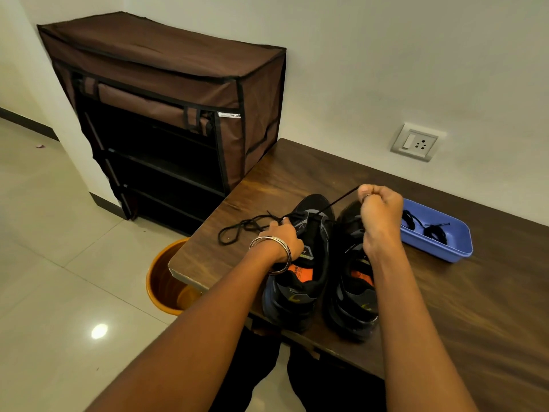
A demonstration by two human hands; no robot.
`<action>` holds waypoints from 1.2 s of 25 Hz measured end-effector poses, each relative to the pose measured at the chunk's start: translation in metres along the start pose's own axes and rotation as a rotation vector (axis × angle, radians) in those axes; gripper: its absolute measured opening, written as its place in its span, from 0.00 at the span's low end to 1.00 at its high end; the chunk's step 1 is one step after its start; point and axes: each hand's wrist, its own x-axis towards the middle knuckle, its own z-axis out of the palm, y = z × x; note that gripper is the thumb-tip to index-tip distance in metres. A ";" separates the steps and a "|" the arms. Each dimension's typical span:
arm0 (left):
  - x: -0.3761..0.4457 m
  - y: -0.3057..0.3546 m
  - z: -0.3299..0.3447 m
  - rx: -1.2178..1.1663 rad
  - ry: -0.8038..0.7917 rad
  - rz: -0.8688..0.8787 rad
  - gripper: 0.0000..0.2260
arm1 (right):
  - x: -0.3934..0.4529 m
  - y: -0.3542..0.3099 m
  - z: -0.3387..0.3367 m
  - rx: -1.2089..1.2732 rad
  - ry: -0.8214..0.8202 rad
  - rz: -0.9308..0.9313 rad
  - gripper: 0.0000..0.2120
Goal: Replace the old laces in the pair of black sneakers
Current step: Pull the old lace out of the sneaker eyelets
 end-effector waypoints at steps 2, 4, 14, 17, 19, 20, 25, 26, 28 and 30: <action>-0.002 0.003 0.001 0.013 0.001 0.012 0.33 | 0.002 0.007 -0.002 -0.406 0.078 -0.060 0.06; -0.005 0.004 0.000 0.036 0.004 0.015 0.33 | 0.003 0.013 0.003 -0.718 0.002 -0.201 0.15; -0.005 0.000 0.000 0.061 -0.020 0.036 0.35 | -0.014 0.026 0.050 -1.136 -0.314 -0.354 0.07; -0.004 0.000 0.002 0.052 -0.005 0.031 0.35 | -0.009 0.018 0.039 -0.630 -0.218 -0.213 0.07; -0.004 0.001 0.003 0.040 0.011 0.018 0.35 | -0.010 0.010 0.027 -0.304 -0.099 -0.255 0.09; -0.004 0.002 0.003 0.038 0.017 0.016 0.35 | -0.010 0.006 0.021 -0.180 -0.048 -0.276 0.10; -0.006 0.004 0.004 0.040 0.019 0.001 0.35 | -0.007 0.008 0.008 -0.073 0.117 -0.222 0.05; -0.006 0.004 0.004 0.042 0.019 0.001 0.35 | -0.004 0.011 0.007 -0.287 0.131 -0.238 0.05; -0.006 0.004 0.004 0.042 0.020 -0.003 0.35 | -0.001 0.016 0.010 -0.649 0.011 -0.318 0.13; -0.005 0.005 0.005 0.043 0.017 -0.003 0.35 | -0.001 0.022 0.020 -0.865 -0.213 -0.403 0.13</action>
